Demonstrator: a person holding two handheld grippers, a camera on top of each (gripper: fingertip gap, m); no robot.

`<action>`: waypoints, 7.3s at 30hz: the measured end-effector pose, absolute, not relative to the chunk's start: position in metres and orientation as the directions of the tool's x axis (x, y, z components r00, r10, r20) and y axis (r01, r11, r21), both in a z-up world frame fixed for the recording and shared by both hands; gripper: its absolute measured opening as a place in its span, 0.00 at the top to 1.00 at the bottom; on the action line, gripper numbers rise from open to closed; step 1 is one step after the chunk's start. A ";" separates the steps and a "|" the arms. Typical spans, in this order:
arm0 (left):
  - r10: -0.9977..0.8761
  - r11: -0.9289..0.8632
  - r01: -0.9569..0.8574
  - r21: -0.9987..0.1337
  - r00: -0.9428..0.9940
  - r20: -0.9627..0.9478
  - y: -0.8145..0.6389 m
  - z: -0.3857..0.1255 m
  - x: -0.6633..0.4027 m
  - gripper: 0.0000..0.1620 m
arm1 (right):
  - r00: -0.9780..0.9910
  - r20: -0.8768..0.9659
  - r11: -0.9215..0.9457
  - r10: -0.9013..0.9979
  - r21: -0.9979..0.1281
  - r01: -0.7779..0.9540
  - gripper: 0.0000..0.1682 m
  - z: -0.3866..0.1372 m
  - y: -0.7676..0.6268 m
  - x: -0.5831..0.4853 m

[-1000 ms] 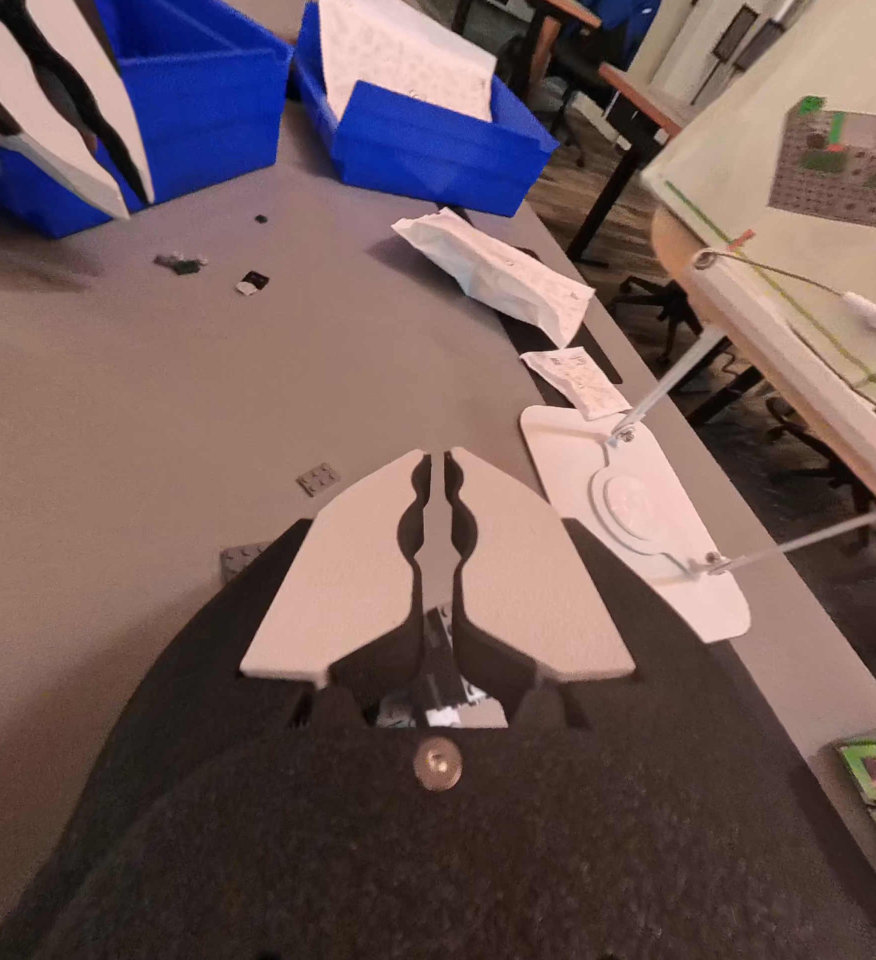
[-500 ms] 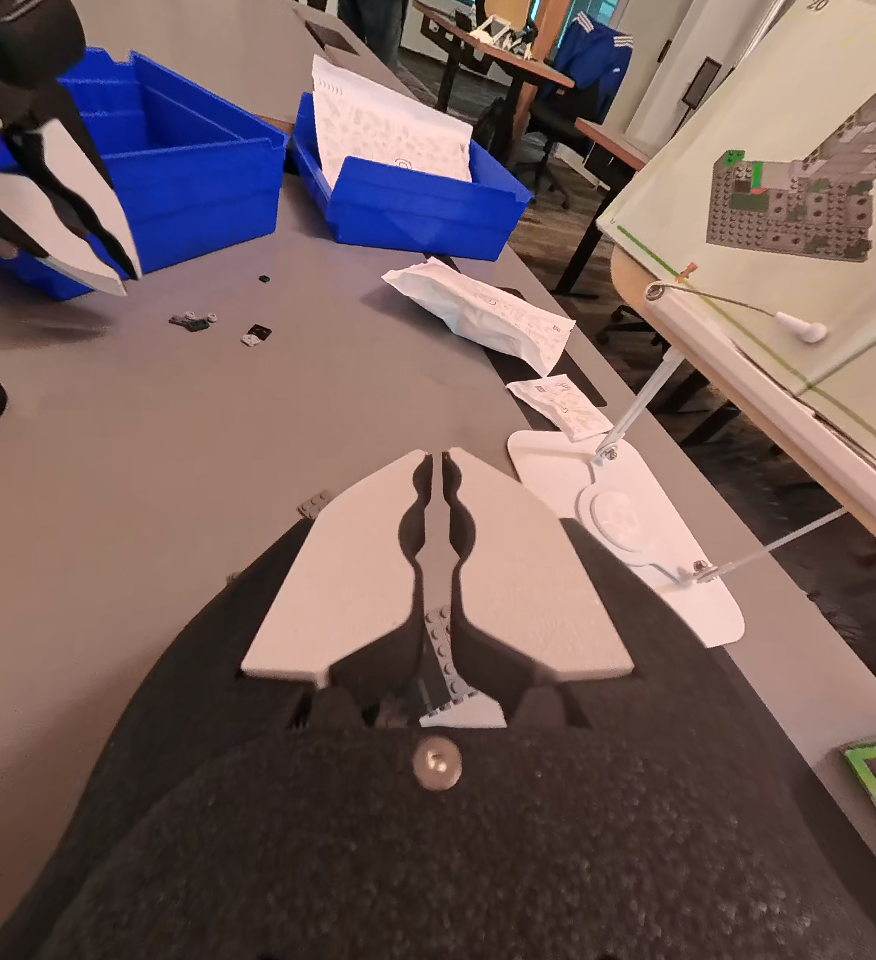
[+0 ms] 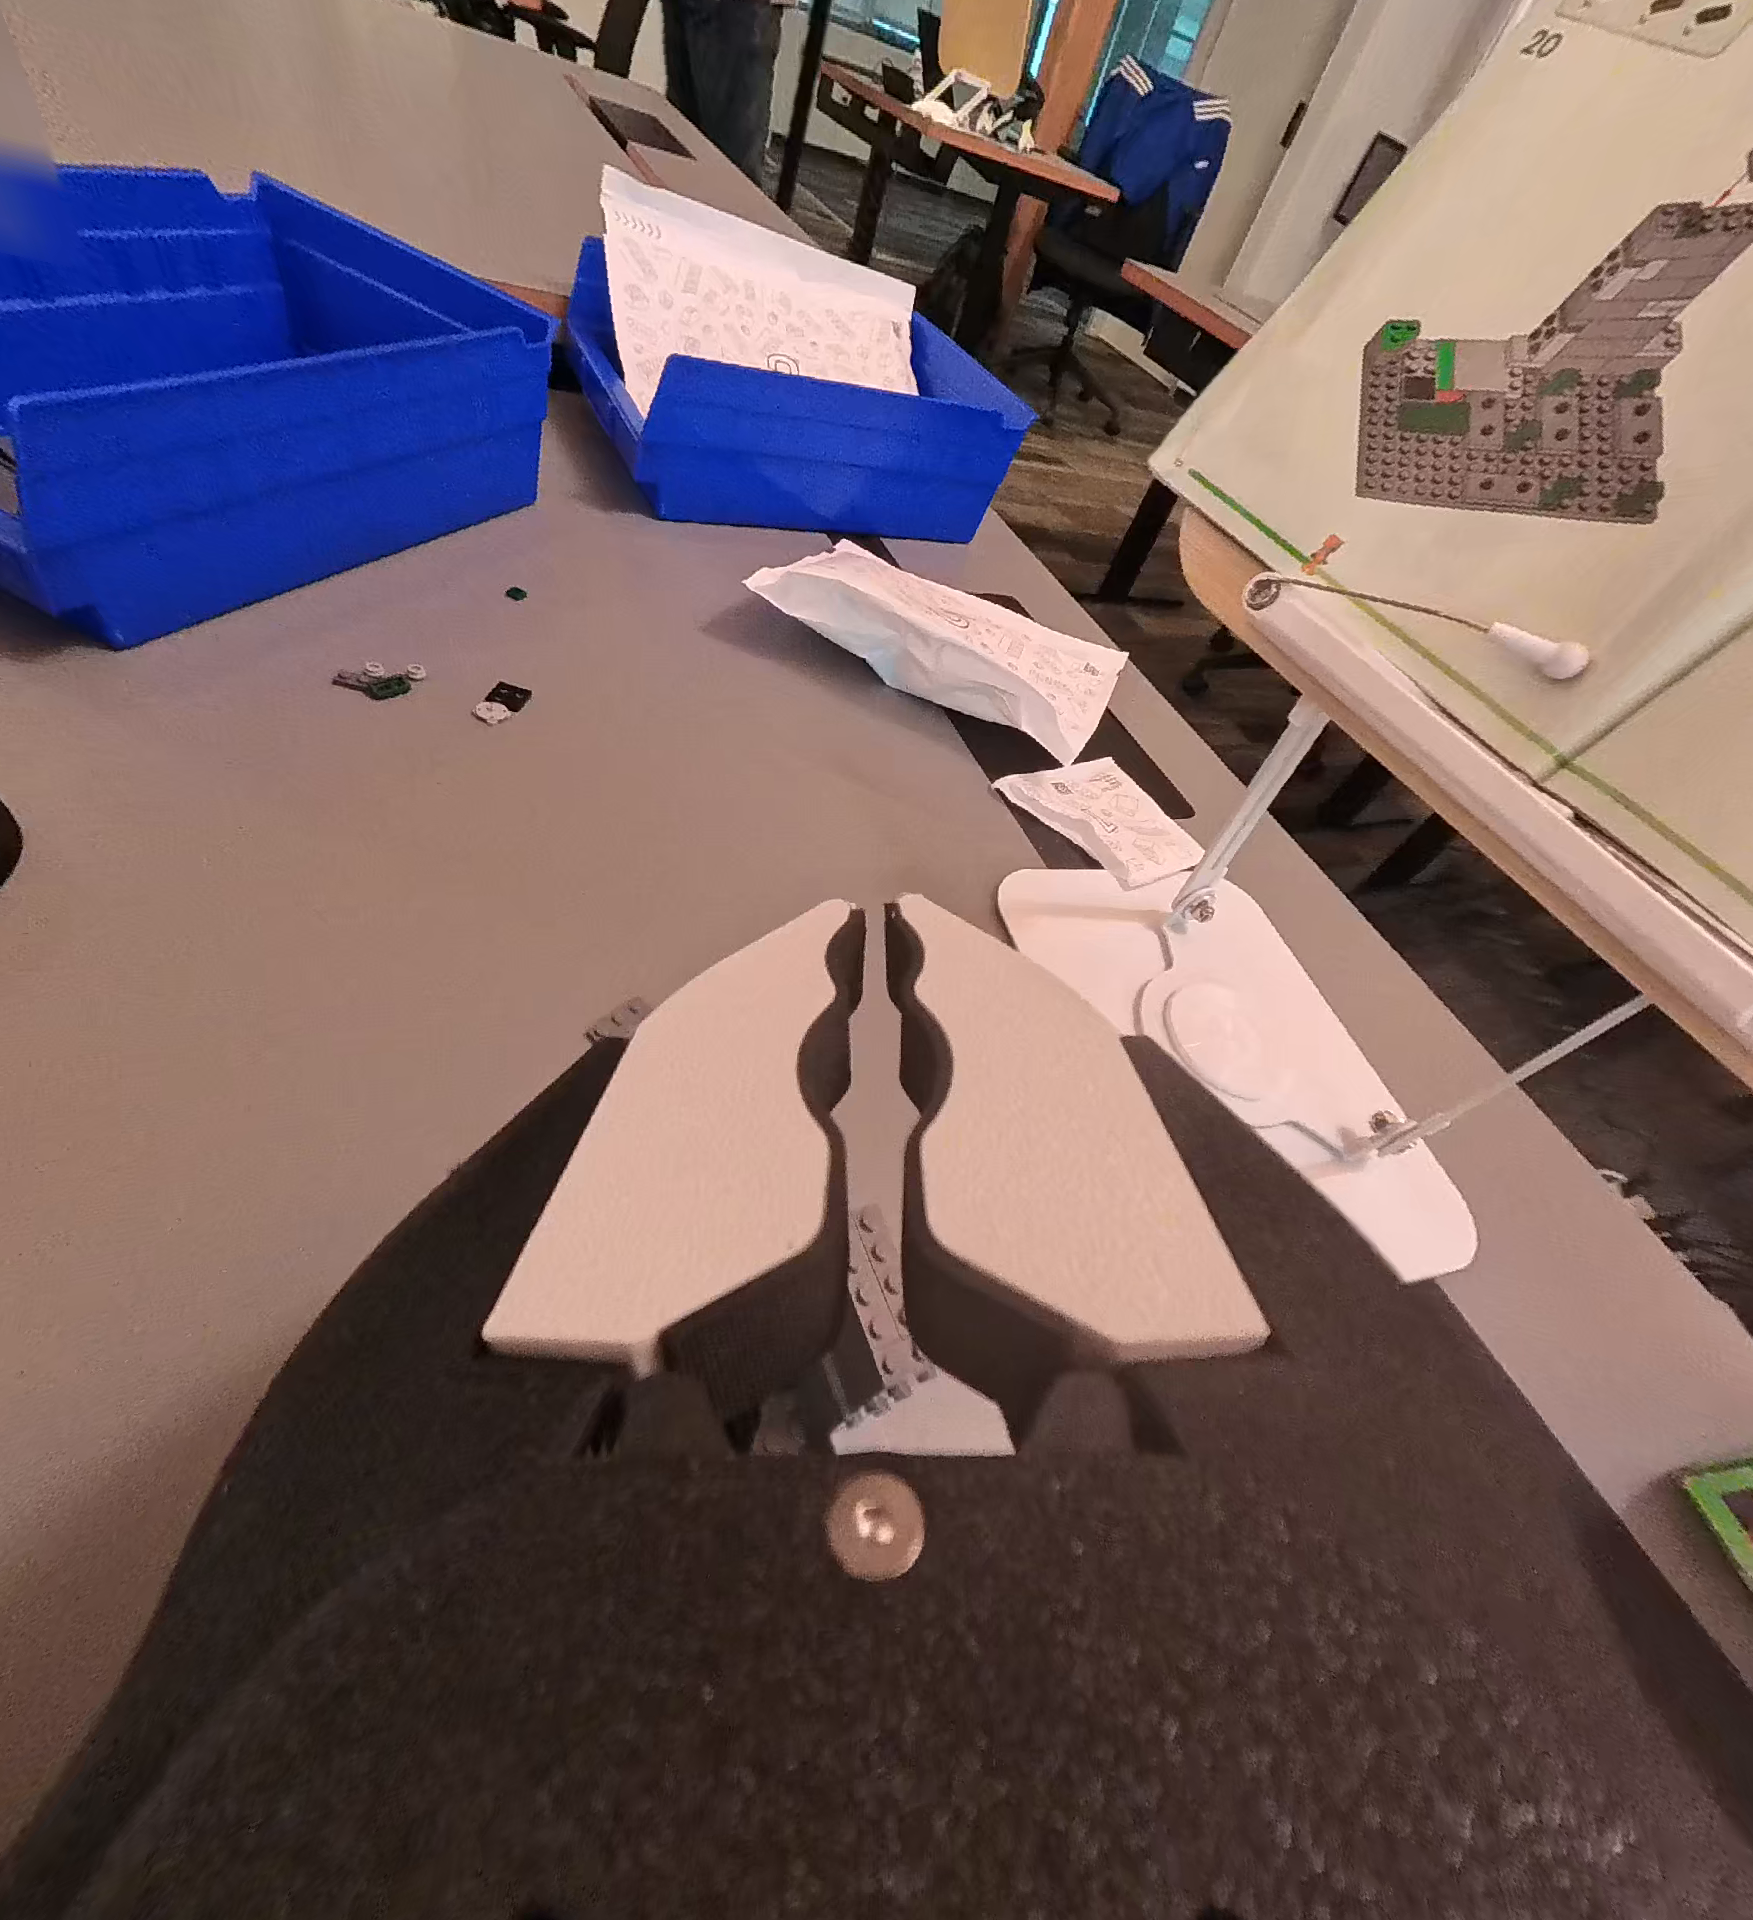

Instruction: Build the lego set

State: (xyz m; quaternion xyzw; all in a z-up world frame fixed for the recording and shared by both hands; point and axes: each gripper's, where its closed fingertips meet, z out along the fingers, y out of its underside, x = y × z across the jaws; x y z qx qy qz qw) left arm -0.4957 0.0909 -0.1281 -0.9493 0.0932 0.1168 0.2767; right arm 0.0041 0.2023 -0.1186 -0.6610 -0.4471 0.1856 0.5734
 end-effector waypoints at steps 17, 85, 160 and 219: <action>0.118 -0.908 0.101 -0.407 0.993 -0.017 0.089 -0.220 -0.573 0.95 | 0.545 0.257 0.043 0.798 -0.926 0.374 0.98 -0.116 0.201 0.004; -0.502 -0.781 -0.489 -0.389 0.862 -0.076 0.154 -0.282 -0.291 0.96 | 0.553 0.244 0.036 0.796 -0.932 0.360 0.98 -0.114 0.207 0.016; -0.840 -0.173 -0.628 -0.759 0.496 -0.220 0.239 -0.110 -0.097 1.00 | 0.627 0.239 -0.011 0.741 -0.930 0.367 0.98 -0.119 0.223 0.052; -0.436 -0.698 -0.284 -0.657 0.897 0.075 0.167 -0.272 -0.267 0.95 | 0.596 0.215 -0.041 0.774 -0.922 0.386 0.98 -0.137 0.219 0.037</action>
